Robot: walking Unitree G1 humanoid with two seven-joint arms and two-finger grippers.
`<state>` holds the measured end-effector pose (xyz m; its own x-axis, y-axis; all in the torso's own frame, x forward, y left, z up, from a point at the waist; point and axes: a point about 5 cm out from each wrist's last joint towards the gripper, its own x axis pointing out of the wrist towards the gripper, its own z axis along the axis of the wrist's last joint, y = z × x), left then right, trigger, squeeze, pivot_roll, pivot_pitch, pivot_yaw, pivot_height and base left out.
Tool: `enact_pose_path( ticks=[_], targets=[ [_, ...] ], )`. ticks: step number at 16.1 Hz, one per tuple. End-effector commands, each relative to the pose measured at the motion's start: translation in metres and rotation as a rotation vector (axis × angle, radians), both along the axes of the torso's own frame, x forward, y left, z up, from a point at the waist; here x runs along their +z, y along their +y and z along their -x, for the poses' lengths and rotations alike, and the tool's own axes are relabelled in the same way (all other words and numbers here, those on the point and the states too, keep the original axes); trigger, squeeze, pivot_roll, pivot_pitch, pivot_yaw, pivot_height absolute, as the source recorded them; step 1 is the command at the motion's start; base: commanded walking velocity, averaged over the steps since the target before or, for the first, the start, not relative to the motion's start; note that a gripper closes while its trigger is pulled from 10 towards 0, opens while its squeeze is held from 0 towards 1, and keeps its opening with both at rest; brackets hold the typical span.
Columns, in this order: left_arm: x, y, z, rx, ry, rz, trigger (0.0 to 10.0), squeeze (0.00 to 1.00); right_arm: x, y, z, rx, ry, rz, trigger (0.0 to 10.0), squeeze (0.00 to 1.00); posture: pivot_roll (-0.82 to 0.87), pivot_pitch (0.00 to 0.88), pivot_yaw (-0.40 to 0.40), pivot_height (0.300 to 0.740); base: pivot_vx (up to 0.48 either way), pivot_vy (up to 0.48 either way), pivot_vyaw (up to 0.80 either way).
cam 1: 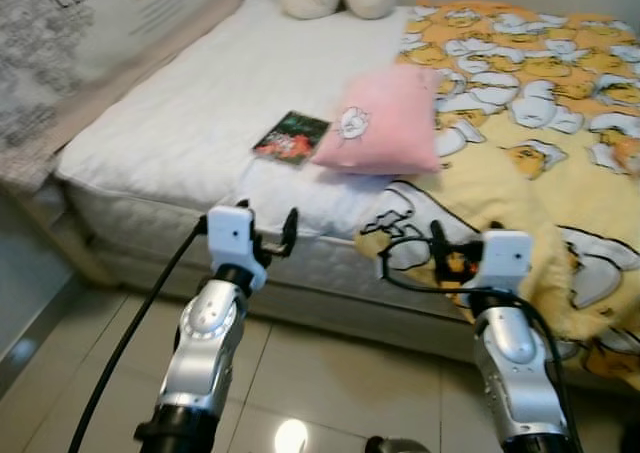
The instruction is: Clean up the room
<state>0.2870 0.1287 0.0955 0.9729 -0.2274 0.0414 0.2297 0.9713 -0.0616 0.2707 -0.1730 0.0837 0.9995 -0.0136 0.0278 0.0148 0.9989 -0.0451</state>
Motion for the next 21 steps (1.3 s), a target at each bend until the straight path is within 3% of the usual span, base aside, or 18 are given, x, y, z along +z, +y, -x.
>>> enact_pose_path(
  ticks=[1, 6, 18, 21],
  targets=[
    [0.002, 0.0, -0.001, 0.004, -0.009, -0.014, 10.0, 0.0, 0.0, 0.002, -0.003, 0.018, 0.008, 0.019, 10.0, 0.0, -0.14, 0.0, 0.053, 0.74, 0.0, 0.0, -0.77],
    [0.004, -0.004, -0.003, 0.007, -0.029, -0.056, 10.0, 0.0, -0.001, 0.004, -0.005, 0.036, 0.001, 0.026, 10.0, 0.0, -0.14, 0.0, 0.05, 0.74, 0.108, -0.158, 0.0],
    [0.009, -0.02, -0.006, -0.027, -0.058, 0.011, 10.0, 0.0, -0.002, 0.004, -0.004, 0.032, -0.008, 0.056, 10.0, 0.0, -0.17, 0.0, 0.059, 0.74, 0.317, -0.356, 0.0],
    [0.007, -0.019, -0.007, -0.018, -0.045, -0.006, 10.0, 0.0, -0.003, 0.005, -0.004, 0.03, -0.005, 0.051, 10.0, 0.0, -0.17, 0.0, 0.064, 0.74, 0.0, 0.0, 0.0]
  ],
)
